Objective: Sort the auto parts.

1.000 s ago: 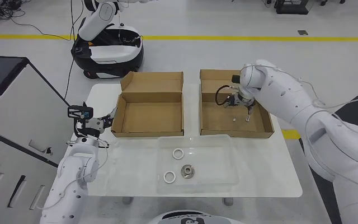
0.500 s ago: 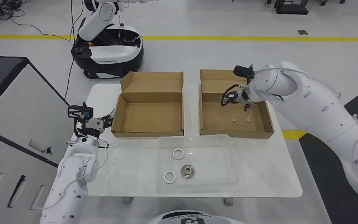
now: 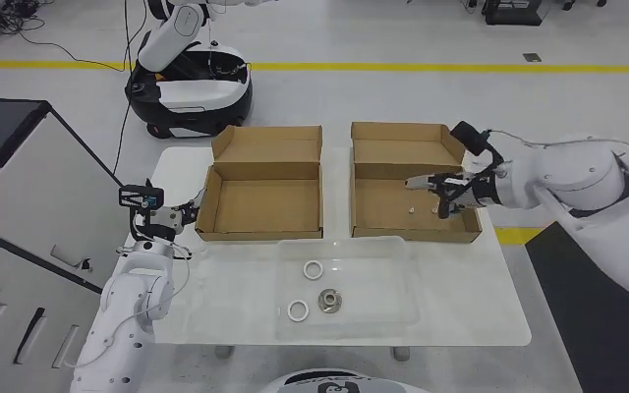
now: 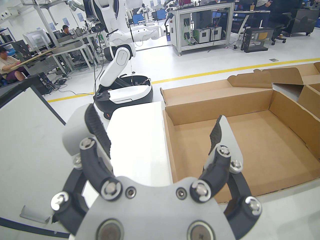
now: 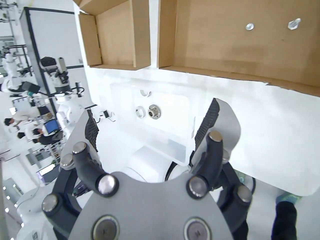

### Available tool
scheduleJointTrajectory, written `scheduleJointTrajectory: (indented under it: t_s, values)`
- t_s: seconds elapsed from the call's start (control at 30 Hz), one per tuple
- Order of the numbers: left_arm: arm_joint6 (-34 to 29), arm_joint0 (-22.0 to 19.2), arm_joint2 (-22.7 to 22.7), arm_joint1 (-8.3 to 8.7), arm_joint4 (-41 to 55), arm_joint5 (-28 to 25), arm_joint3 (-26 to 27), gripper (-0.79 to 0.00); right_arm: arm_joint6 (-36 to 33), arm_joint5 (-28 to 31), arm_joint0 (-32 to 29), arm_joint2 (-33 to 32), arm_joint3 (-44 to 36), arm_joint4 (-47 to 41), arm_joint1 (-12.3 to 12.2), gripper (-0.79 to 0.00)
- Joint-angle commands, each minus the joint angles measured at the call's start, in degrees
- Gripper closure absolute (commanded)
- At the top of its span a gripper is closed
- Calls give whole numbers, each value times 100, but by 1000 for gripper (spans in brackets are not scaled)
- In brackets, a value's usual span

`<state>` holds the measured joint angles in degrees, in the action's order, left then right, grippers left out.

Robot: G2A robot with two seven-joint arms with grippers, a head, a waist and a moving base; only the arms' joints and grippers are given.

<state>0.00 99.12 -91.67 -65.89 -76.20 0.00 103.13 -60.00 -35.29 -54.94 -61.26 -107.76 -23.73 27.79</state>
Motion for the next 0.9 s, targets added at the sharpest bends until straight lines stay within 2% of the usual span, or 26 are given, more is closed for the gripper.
scheduleJointTrajectory:
  t_s: [0.0, 0.27, 0.5, 0.87]
  values:
    - [0, 0, 0, 0, 0, 0, 0, -785, -9, 264, -422, -477, 6, -352, -112, -785]
    - [0, 0, 0, 0, 0, 0, 0, -785, -340, 1510, -2165, -2319, 389, -1631, -429, -785]
    - [0, 0, 0, 0, 0, 0, 0, -785, -871, 2587, -3575, -3678, 691, -2789, -403, -785]
    - [0, 0, 0, 0, 0, 0, 0, -785, -900, 2639, -3635, -3728, 705, -2856, -394, -785]
